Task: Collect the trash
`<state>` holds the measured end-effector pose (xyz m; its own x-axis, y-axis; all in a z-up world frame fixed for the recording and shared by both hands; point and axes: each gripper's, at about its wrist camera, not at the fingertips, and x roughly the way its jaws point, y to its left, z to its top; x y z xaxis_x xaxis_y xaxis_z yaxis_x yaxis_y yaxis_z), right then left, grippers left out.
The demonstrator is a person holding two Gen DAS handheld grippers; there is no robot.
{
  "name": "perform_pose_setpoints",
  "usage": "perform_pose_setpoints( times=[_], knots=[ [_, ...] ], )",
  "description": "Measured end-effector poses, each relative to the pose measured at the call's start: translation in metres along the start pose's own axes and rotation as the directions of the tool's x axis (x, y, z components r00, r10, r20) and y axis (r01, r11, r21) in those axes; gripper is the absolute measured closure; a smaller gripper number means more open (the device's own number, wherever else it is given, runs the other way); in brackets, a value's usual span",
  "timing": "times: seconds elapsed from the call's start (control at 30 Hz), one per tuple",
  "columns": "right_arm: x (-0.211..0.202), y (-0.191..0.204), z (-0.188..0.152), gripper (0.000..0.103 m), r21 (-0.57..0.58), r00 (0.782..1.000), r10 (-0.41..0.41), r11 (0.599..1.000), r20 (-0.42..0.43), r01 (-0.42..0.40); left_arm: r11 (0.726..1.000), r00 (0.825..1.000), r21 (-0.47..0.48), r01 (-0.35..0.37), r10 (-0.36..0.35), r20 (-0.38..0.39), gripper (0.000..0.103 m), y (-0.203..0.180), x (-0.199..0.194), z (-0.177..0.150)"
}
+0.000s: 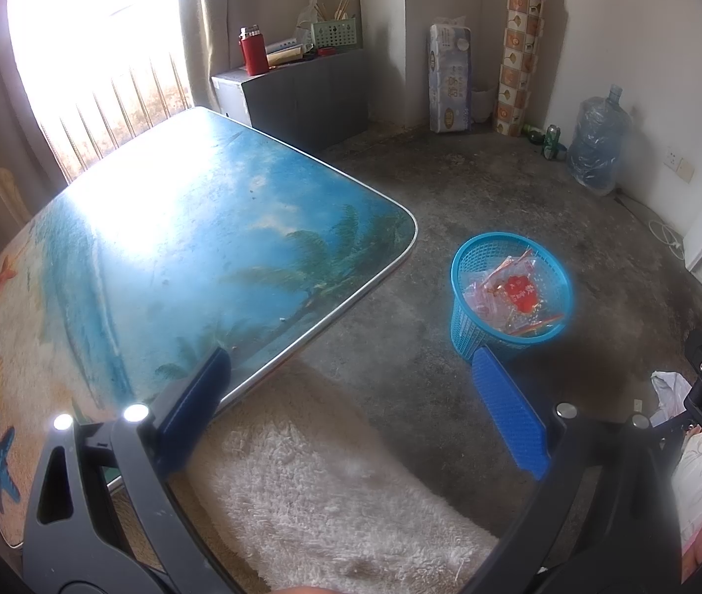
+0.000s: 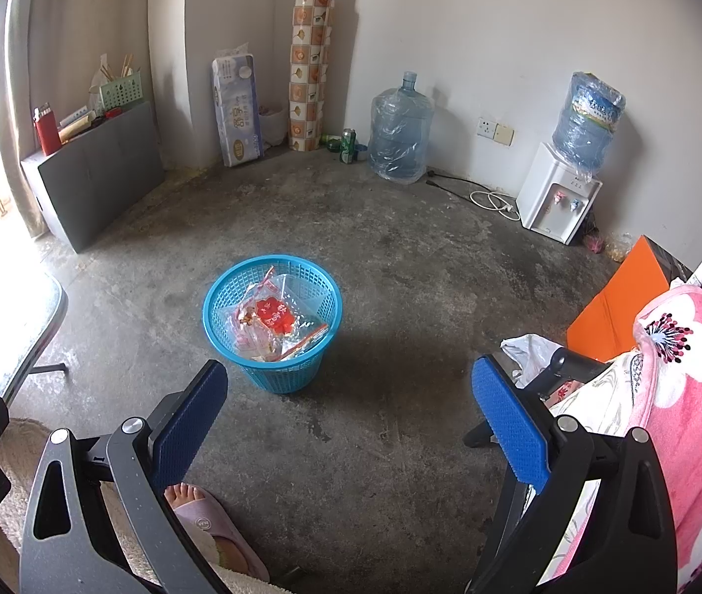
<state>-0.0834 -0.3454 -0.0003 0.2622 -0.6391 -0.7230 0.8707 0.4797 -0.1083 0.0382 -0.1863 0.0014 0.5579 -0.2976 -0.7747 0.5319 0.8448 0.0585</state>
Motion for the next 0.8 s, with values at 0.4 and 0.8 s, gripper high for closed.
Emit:
perform_pose_setpoints(
  times=[0.4, 0.8],
  knots=[
    [-0.0001, -0.0010, -0.0002, 0.007, 0.002, 1.000, 0.000, 1.000, -0.001, 0.000, 1.000, 1.000, -0.001, 0.001, -0.001, 0.000, 0.009, 0.0001, 0.0001, -0.0002],
    [-0.0007, -0.0008, -0.0009, 0.007, 0.004, 1.000, 0.000, 1.000, -0.002, 0.000, 1.000, 1.000, -0.001, 0.001, -0.001, -0.001, 0.009, 0.0005, 0.0004, -0.0006]
  ],
)
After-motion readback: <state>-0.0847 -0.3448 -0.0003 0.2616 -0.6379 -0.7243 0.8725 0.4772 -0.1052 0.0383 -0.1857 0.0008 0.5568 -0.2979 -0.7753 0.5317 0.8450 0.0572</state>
